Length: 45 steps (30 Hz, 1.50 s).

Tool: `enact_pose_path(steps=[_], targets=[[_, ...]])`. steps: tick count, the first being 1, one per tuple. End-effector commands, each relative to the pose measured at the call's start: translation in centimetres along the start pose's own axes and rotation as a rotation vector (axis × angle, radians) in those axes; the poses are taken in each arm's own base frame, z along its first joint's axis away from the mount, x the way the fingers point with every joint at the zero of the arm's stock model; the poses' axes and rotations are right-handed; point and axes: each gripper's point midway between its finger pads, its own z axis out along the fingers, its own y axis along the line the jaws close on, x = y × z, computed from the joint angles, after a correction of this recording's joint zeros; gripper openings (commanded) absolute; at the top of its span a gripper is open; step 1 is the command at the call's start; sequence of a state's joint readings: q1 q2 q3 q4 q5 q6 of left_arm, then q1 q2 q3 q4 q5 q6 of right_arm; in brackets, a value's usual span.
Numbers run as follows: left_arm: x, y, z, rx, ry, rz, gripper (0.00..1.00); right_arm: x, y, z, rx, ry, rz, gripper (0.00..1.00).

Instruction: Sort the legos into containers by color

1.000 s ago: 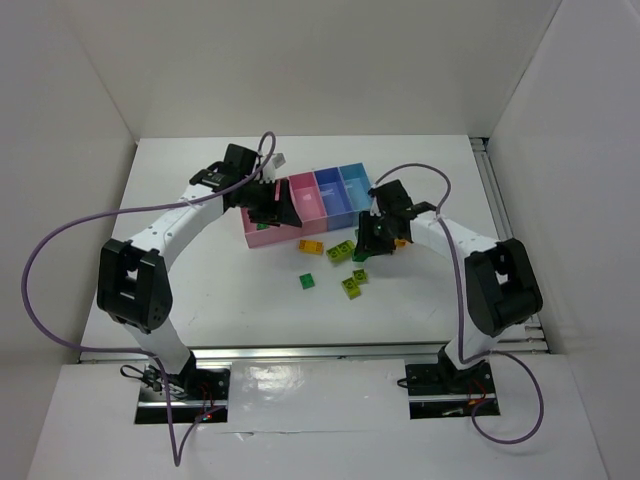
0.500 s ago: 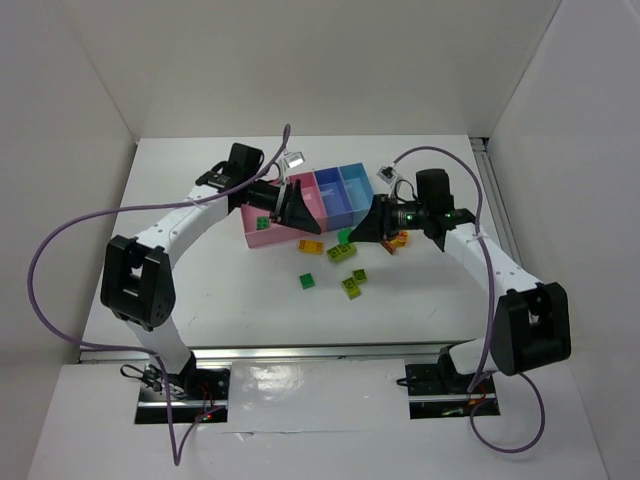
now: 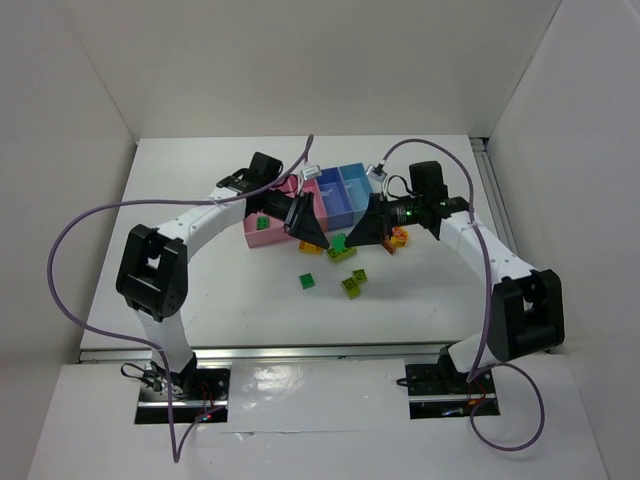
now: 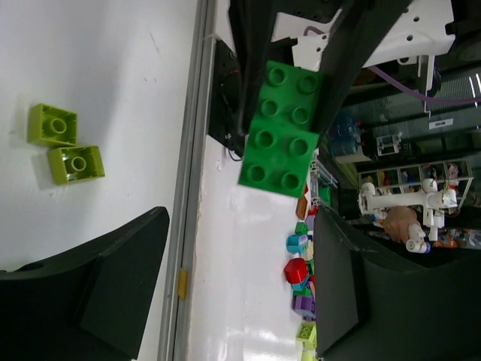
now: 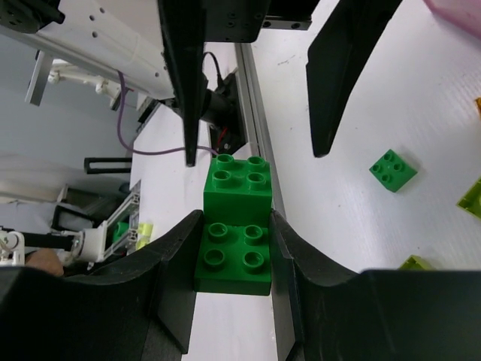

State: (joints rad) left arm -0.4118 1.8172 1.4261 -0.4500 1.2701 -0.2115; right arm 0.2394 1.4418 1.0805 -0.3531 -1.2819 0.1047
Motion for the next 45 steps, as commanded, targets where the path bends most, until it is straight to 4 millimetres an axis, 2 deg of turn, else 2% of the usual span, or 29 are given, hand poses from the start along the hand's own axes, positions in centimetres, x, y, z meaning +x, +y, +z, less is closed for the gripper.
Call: enact_pose_path(steps=[1, 8, 11, 18, 19, 25, 26, 28, 31, 33, 39, 43, 45], targets=[[-1.0, -2.0, 0.4, 0.075, 0.008, 0.105, 0.8, -0.3, 1.1, 0.3, -0.043, 0.022, -0.031, 0.13], [-1.4, -3.6, 0.9, 0.134, 0.021, 0.125, 0.73, -0.6, 1.1, 0.6, -0.04, 0.018, -0.041, 0.13], [-1.0, -3.7, 2.1, 0.11, 0.048, 0.129, 0.68, -0.8, 0.8, 0.7, -0.04, 0.013, -0.046, 0.13], [-1.0, -3.2, 2.6, 0.105, 0.057, 0.111, 0.56, -1.0, 1.0, 1.4, -0.053, 0.027, -0.041, 0.13], [-1.0, -3.2, 2.6, 0.105, 0.057, 0.111, 0.48, -1.0, 1.0, 1.4, -0.054, 0.027, -0.041, 0.13], [-1.7, -3.5, 2.6, 0.106, 0.052, 0.124, 0.21, -1.0, 0.7, 1.4, -0.034, 0.024, -0.041, 0.13], [-1.7, -3.6, 2.6, 0.106, 0.052, 0.115, 0.09, -0.9, 0.5, 1.4, -0.021, 0.025, -0.031, 0.13], [-2.1, -3.6, 2.2, 0.101, 0.042, 0.122, 0.0, -0.6, 0.0, 1.4, 0.008, 0.03, -0.013, 0.13], [-2.8, -2.8, 0.8, 0.078, 0.011, 0.095, 0.0, 0.5, -1.6, 1.4, 0.07, 0.057, 0.019, 0.13], [-3.5, -1.8, -0.5, 0.033, -0.025, 0.062, 0.0, 1.2, -1.9, 1.2, 0.09, 0.076, 0.032, 0.12], [-5.5, -0.1, -3.7, -0.065, -0.139, 0.036, 0.0, 0.8, -3.3, 1.0, 0.189, 0.06, 0.033, 0.12], [-6.1, 0.7, -5.7, -0.114, -0.194, 0.026, 0.0, 0.2, -4.0, 0.6, 0.239, 0.031, 0.037, 0.12], [-5.9, 1.8, -6.3, -0.148, -0.213, -0.008, 0.0, 0.0, -4.4, 0.6, 0.263, 0.019, 0.048, 0.12]])
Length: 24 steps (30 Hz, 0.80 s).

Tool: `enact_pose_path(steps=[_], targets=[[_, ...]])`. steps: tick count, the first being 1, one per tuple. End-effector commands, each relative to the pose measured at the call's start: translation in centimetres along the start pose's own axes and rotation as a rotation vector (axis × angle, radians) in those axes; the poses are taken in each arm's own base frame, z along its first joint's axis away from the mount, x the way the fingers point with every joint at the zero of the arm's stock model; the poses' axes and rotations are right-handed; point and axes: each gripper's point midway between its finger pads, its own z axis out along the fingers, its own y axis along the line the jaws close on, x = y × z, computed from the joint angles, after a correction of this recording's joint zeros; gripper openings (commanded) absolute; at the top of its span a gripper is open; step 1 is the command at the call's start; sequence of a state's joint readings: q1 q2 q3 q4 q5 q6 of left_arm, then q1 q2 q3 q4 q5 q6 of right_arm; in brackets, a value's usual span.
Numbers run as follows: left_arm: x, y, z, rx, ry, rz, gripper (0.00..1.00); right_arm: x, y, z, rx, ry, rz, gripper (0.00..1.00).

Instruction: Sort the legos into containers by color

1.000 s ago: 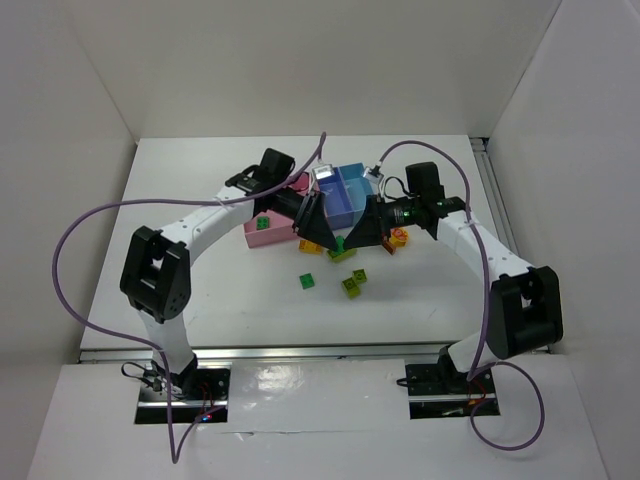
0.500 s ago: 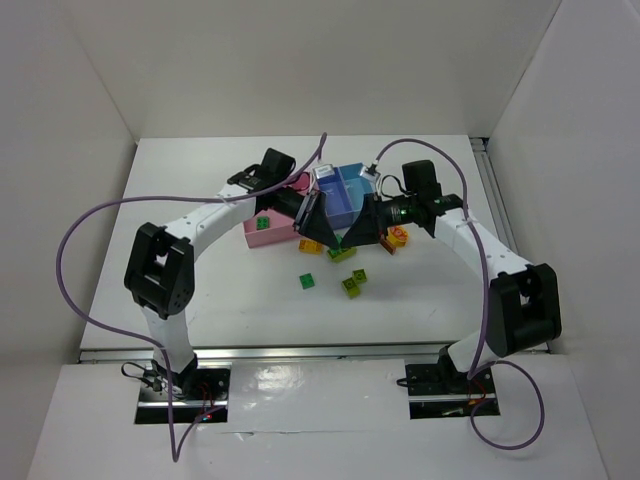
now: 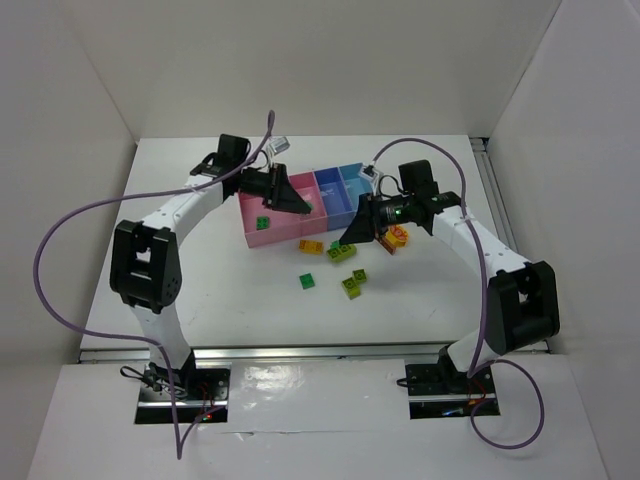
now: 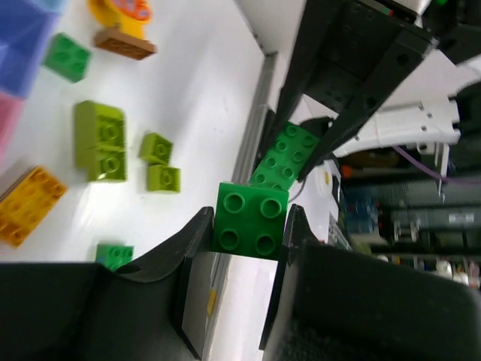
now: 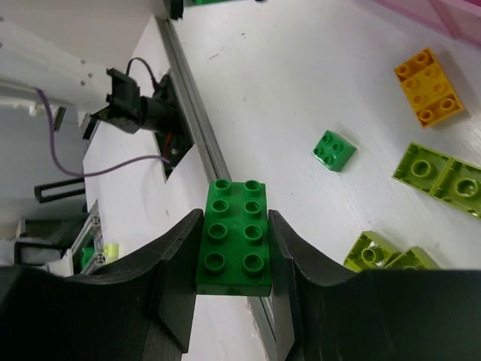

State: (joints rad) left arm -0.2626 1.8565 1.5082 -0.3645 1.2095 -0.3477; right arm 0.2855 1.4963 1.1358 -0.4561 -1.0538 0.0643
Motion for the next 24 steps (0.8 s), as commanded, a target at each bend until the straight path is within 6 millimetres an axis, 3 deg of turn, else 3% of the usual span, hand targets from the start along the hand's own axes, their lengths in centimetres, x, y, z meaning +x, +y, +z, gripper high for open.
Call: enact_pose_path(steps=[1, 3, 4, 7, 10, 12, 13, 14, 15, 16, 17, 19, 20, 22, 23, 24], targets=[[-1.4, -0.2, -2.0, -0.08, -0.082, 0.018, 0.0, -0.8, -1.1, -0.4, 0.086, -0.036, 0.027, 0.12], [-1.7, 2.1, -3.2, -0.205, -0.125, -0.031, 0.0, -1.2, -2.6, -0.5, 0.173, -0.059, 0.047, 0.12], [-2.1, 5.4, -4.4, -0.394, -0.177, -0.081, 0.0, -1.7, -3.3, -0.5, 0.214, -0.076, 0.072, 0.13], [-1.6, 10.3, -8.1, -0.753, -0.227, -0.186, 0.0, -2.7, -5.0, -0.6, 0.309, -0.126, 0.116, 0.13], [-1.3, 12.3, -10.2, -0.918, -0.268, -0.229, 0.0, -4.5, -6.2, -0.3, 0.376, -0.161, 0.13, 0.14], [-0.9, 13.6, -10.2, -0.967, -0.261, -0.249, 0.0, -5.1, -7.3, 0.7, 0.436, -0.163, 0.141, 0.14], [-1.6, 13.7, -10.3, -0.974, -0.272, -0.24, 0.01, -5.6, -7.4, 1.0, 0.448, -0.168, 0.147, 0.14], [-1.7, 14.0, -10.4, -0.987, -0.265, -0.249, 0.09, -6.7, -7.3, 1.5, 0.471, -0.184, 0.13, 0.14], [-1.8, 14.2, -10.4, -0.988, -0.26, -0.254, 0.23, -6.8, -8.2, 2.3, 0.488, -0.174, 0.149, 0.14], [-2.8, 14.0, -10.4, -0.984, -0.274, -0.239, 0.44, -7.1, -8.5, 2.8, 0.5, -0.172, 0.144, 0.14], [-2.7, 14.2, -10.4, -0.987, -0.265, -0.249, 0.53, -8.7, -8.2, 3.2, 0.501, -0.202, 0.127, 0.14], [-3.6, 13.6, -10.6, -0.984, -0.275, -0.224, 0.69, -9.0, -9.2, 5.1, 0.528, -0.19, 0.126, 0.14], [-4.1, 13.0, -10.7, -0.981, -0.288, -0.21, 0.77, -10.7, -8.6, 5.6, 0.524, -0.213, 0.098, 0.14], [-5.0, 11.6, -11.7, -1.007, -0.311, -0.18, 0.79, -12.0, -8.8, 7.9, 0.534, -0.208, 0.073, 0.14], [-5.2, 11.0, -11.9, -1.006, -0.315, -0.175, 0.79, -11.1, -9.6, 8.8, 0.548, -0.184, 0.082, 0.14], [-5.3, 10.4, -12.6, -1.035, -0.332, -0.167, 0.79, -12.7, -8.9, 9.5, 0.537, -0.207, 0.055, 0.14]])
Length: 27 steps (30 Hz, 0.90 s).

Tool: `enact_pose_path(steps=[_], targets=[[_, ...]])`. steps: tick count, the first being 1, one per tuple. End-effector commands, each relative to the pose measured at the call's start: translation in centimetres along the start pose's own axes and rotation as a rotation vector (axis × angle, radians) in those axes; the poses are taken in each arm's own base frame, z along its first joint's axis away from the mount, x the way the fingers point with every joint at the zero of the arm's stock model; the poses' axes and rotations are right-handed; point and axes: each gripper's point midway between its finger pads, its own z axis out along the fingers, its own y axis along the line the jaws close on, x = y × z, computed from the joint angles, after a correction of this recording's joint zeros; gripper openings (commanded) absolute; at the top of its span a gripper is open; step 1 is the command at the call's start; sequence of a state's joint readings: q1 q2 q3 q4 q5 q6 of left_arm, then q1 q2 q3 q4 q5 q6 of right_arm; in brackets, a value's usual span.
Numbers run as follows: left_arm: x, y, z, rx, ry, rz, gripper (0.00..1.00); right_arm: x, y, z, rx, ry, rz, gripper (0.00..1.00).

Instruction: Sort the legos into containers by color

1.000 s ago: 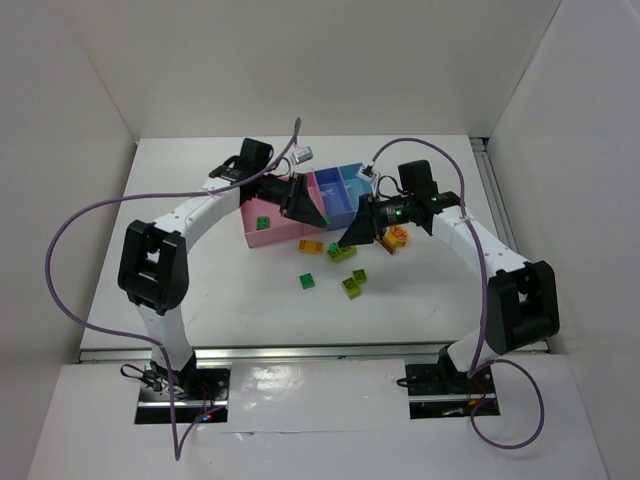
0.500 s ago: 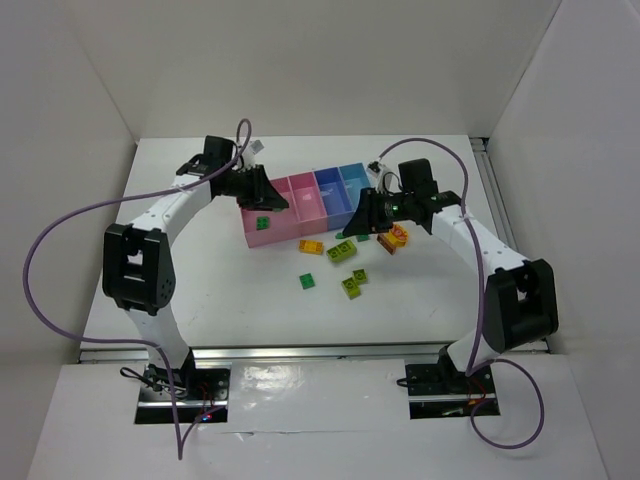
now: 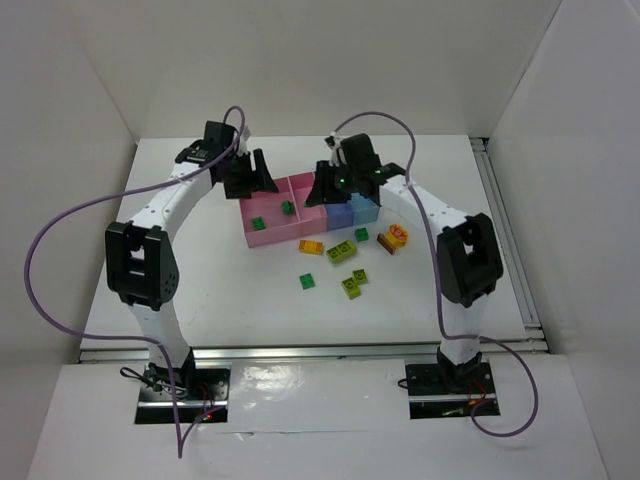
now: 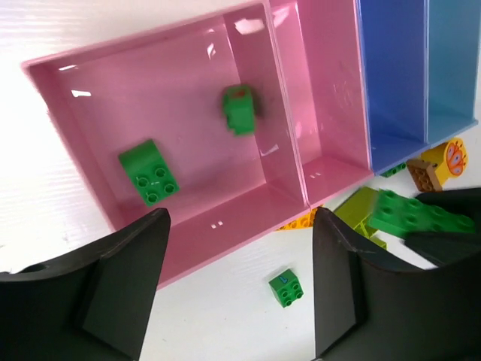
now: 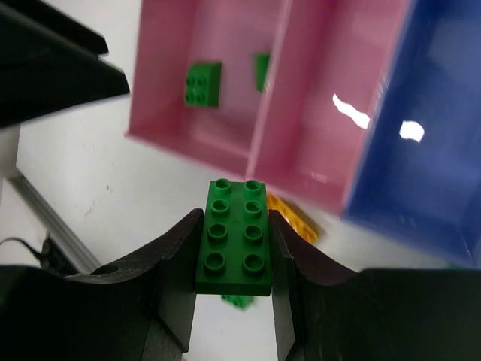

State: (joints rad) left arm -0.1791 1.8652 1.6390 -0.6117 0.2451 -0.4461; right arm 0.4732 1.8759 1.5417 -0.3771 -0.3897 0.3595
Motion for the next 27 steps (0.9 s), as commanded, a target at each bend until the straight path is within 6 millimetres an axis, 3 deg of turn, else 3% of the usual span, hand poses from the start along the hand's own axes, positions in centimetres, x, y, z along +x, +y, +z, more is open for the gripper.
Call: enact_pose_path(steps=[1, 2, 3, 5, 6, 7, 8, 9, 11, 12, 13, 15, 17, 18, 19, 20, 21, 22, 23, 24, 25, 26, 27], targets=[[-2.4, -0.3, -4.2, -0.058, -0.096, 0.012, 0.77, -2.8, 2.0, 3.1, 0.023, -0.076, -0.048, 0.14], [-2.9, 0.0, -4.9, -0.068, -0.12, -0.001, 0.77, -2.9, 2.4, 3.8, 0.017, -0.069, -0.053, 0.16], [-3.2, 0.4, -5.8, -0.083, -0.135, -0.017, 0.76, -4.4, 3.3, 4.1, 0.013, -0.098, -0.08, 0.16], [-3.9, 1.4, -8.4, -0.109, -0.199, -0.073, 0.76, -3.8, 3.5, 6.5, 0.012, -0.076, -0.089, 0.2], [-3.9, 1.6, -9.3, -0.11, -0.217, -0.09, 0.76, -5.3, 4.0, 6.7, 0.009, -0.112, -0.108, 0.21], [-4.2, 2.3, -10.3, -0.126, -0.244, -0.123, 0.76, -5.0, 4.5, 7.5, 0.002, -0.101, -0.114, 0.23], [-4.3, 1.7, -12.1, -0.119, -0.284, -0.124, 0.76, -4.2, 4.3, 9.3, 0.01, -0.081, -0.127, 0.24], [-4.2, 2.2, -12.5, -0.122, -0.299, -0.141, 0.76, -4.3, 4.9, 9.8, 0.0, -0.085, -0.134, 0.28], [-4.3, 2.4, -13.7, -0.127, -0.333, -0.152, 0.76, -5.6, 7.3, 10.6, -0.053, -0.119, -0.174, 0.46], [-4.3, 2.2, -14.7, -0.125, -0.357, -0.158, 0.76, -5.5, 6.9, 11.8, -0.051, -0.115, -0.173, 0.57], [-4.1, 2.2, -14.8, -0.123, -0.362, -0.156, 0.76, -6.9, 8.7, 11.4, -0.087, -0.152, -0.192, 0.7], [-4.0, 2.2, -15.3, -0.129, -0.373, -0.156, 0.76, -7.5, 9.7, 10.8, -0.088, -0.171, -0.201, 0.78], [-3.6, 2.3, -15.3, -0.13, -0.37, -0.156, 0.76, -8.3, 9.3, 9.8, -0.051, -0.218, -0.21, 0.82], [-3.6, 2.2, -15.3, -0.123, -0.366, -0.146, 0.76, -8.8, 8.8, 9.1, -0.008, -0.248, -0.206, 0.82], [-3.3, 2.4, -15.0, -0.126, -0.358, -0.148, 0.76, -10.0, 9.8, 6.6, -0.008, -0.298, -0.212, 0.8], [-2.9, 2.3, -15.0, -0.12, -0.349, -0.139, 0.76, -8.9, 7.6, 6.5, 0.04, -0.288, -0.196, 0.76], [-3.1, 2.0, -15.0, -0.104, -0.351, -0.122, 0.76, -9.1, 6.0, 5.5, 0.102, -0.313, -0.169, 0.7], [-2.8, 2.2, -14.7, -0.108, -0.342, -0.125, 0.76, -10.2, 6.5, 2.2, 0.109, -0.367, -0.167, 0.64], [-2.3, 2.3, -14.4, -0.106, -0.327, -0.114, 0.74, -6.8, 4.0, 2.6, 0.166, -0.306, -0.142, 0.58], [-1.9, 2.2, -14.1, -0.105, -0.313, -0.099, 0.74, -6.5, 2.3, 1.3, 0.226, -0.327, -0.129, 0.5], [-1.6, 2.3, -13.8, -0.108, -0.305, -0.101, 0.74, -6.8, 2.3, -1.8, 0.246, -0.371, -0.124, 0.48], [-1.1, 2.2, -13.6, -0.105, -0.299, -0.084, 0.73, -3.0, -0.4, -1.7, 0.313, -0.306, -0.113, 0.44], [-0.8, 2.4, -13.3, -0.108, -0.289, -0.086, 0.73, -2.1, -1.7, -2.7, 0.354, -0.305, -0.104, 0.39]])
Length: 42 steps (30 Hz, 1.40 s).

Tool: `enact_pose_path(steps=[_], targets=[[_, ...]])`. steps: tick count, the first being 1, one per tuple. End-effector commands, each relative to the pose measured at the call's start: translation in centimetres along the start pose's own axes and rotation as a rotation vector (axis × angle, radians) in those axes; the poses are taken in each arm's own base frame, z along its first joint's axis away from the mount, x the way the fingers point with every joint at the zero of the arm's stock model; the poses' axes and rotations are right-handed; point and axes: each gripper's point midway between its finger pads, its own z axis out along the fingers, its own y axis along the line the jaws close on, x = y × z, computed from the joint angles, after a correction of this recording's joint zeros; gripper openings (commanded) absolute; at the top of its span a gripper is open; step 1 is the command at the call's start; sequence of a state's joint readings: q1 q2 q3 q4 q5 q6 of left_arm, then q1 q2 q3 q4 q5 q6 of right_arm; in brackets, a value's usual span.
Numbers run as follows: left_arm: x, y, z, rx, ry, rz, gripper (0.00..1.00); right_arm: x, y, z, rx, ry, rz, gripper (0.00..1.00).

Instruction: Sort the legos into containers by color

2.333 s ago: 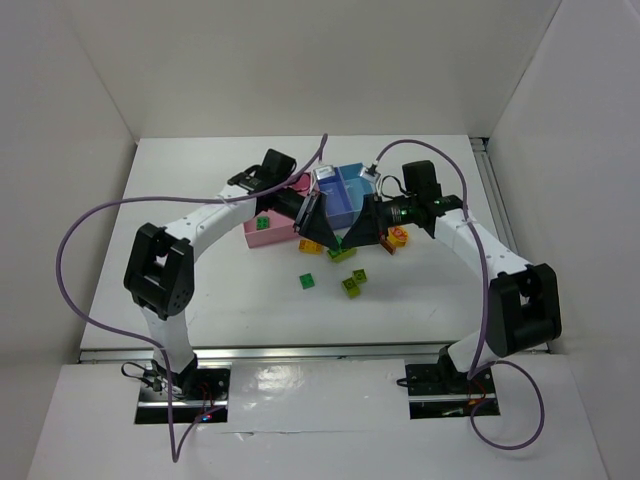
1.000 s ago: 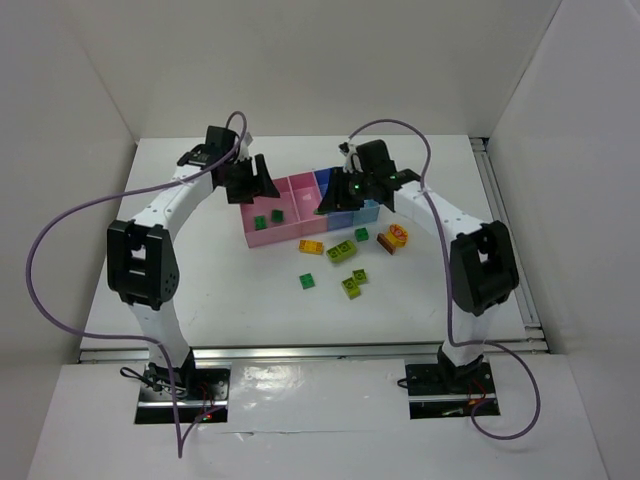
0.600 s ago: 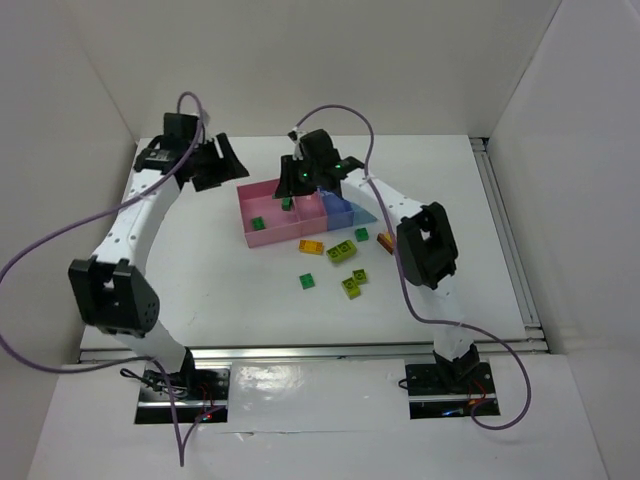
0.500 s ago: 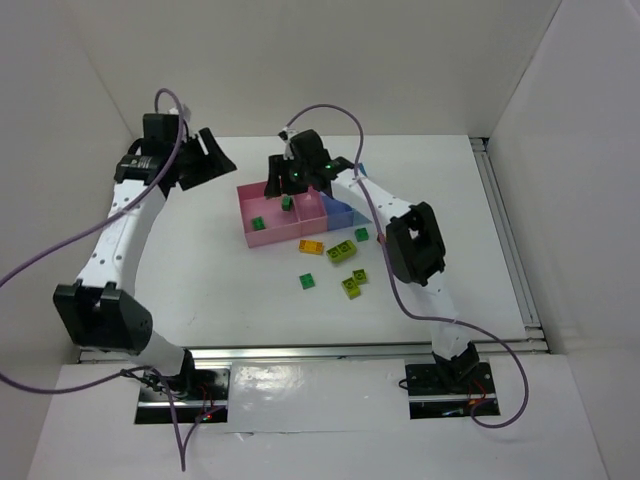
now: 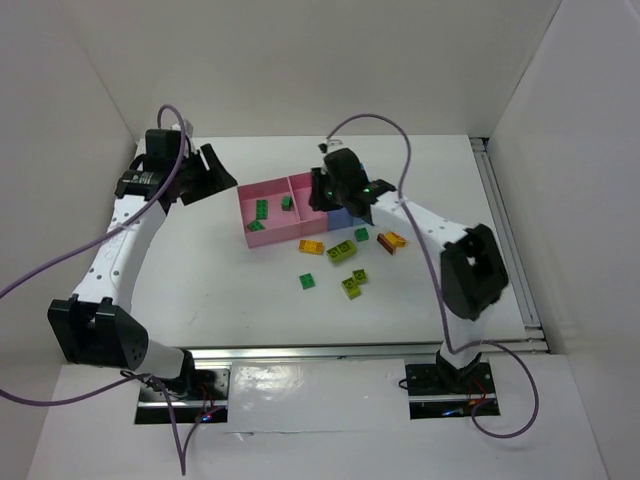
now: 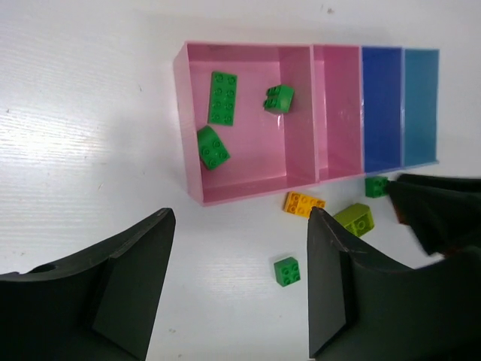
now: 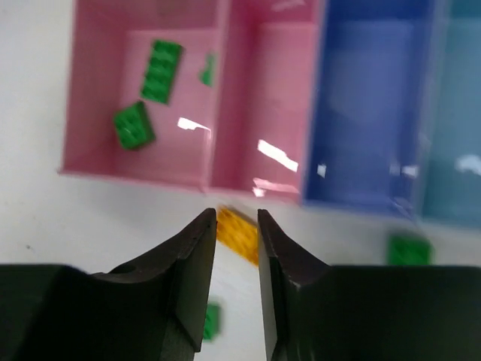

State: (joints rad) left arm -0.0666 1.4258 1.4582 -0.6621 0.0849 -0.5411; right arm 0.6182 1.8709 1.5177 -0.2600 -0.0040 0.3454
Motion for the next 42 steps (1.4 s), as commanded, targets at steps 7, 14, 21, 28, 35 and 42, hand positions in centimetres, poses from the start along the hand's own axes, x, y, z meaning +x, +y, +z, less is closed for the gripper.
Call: enact_pose_path(steps=[7, 14, 21, 28, 35, 42], targets=[[1.9, -1.3, 0.2, 0.063, 0.01, 0.074, 0.72, 7.9, -10.7, -8.9, 0.346, 0.029, 0.075, 0.49], [6.5, -3.7, 0.4, 0.091, 0.115, 0.168, 0.7, 8.7, -12.3, -7.6, 0.336, 0.082, 0.108, 0.56], [15.9, -5.7, 0.4, 0.064, 0.315, 0.159, 0.73, 9.1, -14.8, -4.4, 0.38, 0.131, 0.102, 0.62], [22.4, -7.7, 1.3, 0.051, 0.401, 0.177, 0.76, 9.3, -15.7, -1.9, 0.404, 0.154, 0.079, 0.62], [25.6, -9.0, 2.7, 0.033, 0.442, 0.186, 0.77, 9.7, -16.7, -0.3, 0.42, 0.153, 0.073, 0.63], [26.8, -8.0, 5.2, -0.032, 0.451, 0.194, 0.76, 9.0, -16.8, 0.0, 0.424, 0.091, 0.09, 0.6]])
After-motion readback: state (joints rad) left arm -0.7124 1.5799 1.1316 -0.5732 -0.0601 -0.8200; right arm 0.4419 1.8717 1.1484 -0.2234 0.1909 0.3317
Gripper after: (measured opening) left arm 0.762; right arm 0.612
